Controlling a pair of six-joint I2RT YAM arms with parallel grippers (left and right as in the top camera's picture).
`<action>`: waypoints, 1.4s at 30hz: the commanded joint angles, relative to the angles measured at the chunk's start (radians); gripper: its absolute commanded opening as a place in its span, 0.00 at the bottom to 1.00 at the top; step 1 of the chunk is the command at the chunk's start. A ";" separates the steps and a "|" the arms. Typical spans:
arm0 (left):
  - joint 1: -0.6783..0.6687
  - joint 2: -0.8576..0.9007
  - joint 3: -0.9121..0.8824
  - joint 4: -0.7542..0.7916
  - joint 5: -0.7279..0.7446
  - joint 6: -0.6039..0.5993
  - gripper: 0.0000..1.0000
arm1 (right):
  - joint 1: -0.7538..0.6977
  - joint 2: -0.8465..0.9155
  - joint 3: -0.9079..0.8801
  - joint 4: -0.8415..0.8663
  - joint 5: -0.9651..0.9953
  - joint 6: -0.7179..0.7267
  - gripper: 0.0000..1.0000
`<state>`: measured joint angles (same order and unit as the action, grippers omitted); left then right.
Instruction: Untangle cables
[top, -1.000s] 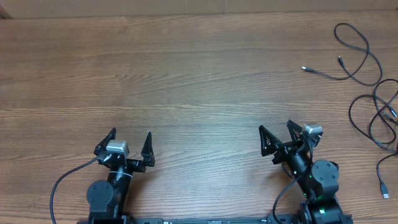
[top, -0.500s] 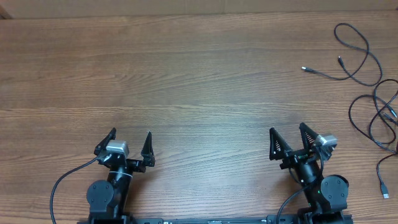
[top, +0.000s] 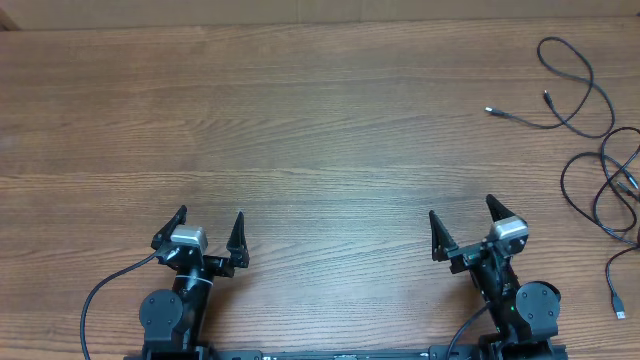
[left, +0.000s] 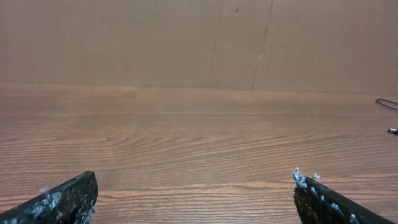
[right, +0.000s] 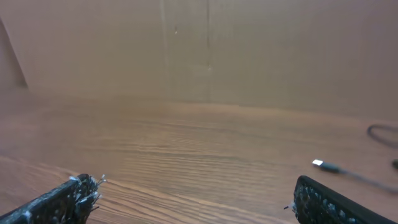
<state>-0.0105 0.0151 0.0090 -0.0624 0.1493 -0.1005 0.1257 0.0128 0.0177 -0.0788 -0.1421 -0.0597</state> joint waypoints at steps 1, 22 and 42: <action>0.008 -0.011 -0.004 -0.002 0.001 0.016 0.99 | -0.003 -0.010 -0.010 0.004 0.005 -0.153 1.00; 0.008 -0.011 -0.004 -0.002 0.001 0.016 1.00 | -0.003 -0.010 -0.009 0.002 0.044 -0.154 1.00; 0.008 -0.011 -0.004 -0.002 0.001 0.016 1.00 | -0.003 -0.010 -0.009 0.002 0.044 -0.154 1.00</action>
<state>-0.0105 0.0151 0.0090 -0.0624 0.1497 -0.1005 0.1257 0.0128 0.0177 -0.0814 -0.1112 -0.2108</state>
